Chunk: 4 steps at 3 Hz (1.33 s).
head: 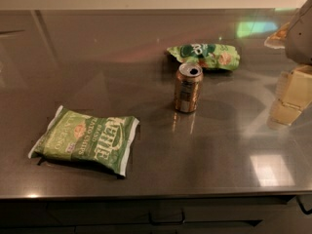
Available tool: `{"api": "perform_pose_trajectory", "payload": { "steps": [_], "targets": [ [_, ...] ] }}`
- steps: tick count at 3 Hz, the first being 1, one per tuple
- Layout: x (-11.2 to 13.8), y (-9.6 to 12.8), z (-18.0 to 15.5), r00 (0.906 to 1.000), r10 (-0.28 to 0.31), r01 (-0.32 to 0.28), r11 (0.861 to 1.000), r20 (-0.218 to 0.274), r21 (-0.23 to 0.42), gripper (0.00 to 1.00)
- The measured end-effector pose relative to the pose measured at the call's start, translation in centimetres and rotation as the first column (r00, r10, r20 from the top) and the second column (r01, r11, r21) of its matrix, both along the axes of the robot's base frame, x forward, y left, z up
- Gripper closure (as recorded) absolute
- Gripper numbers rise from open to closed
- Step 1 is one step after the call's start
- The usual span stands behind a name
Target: Pick orange can
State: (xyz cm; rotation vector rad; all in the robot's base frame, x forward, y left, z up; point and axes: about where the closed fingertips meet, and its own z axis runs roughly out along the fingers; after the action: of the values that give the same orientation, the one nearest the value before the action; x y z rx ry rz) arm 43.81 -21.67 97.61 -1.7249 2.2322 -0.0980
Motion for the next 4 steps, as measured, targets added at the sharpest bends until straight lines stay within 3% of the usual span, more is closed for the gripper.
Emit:
{"api": "perform_pose_trajectory", "payload": {
  "steps": [1,2,4],
  "targets": [
    [0.0,0.0,0.0,1.0000,0.000,0.000,1.000,0.000,0.000,0.00],
    [0.6,0.6,0.0,0.9998,0.020,-0.020,0.999,-0.003,0.046,0.00],
    [4.3,3.5,-2.4,0.9962,0.086,-0.086,0.973,0.012,0.216,0.00]
  ]
}}
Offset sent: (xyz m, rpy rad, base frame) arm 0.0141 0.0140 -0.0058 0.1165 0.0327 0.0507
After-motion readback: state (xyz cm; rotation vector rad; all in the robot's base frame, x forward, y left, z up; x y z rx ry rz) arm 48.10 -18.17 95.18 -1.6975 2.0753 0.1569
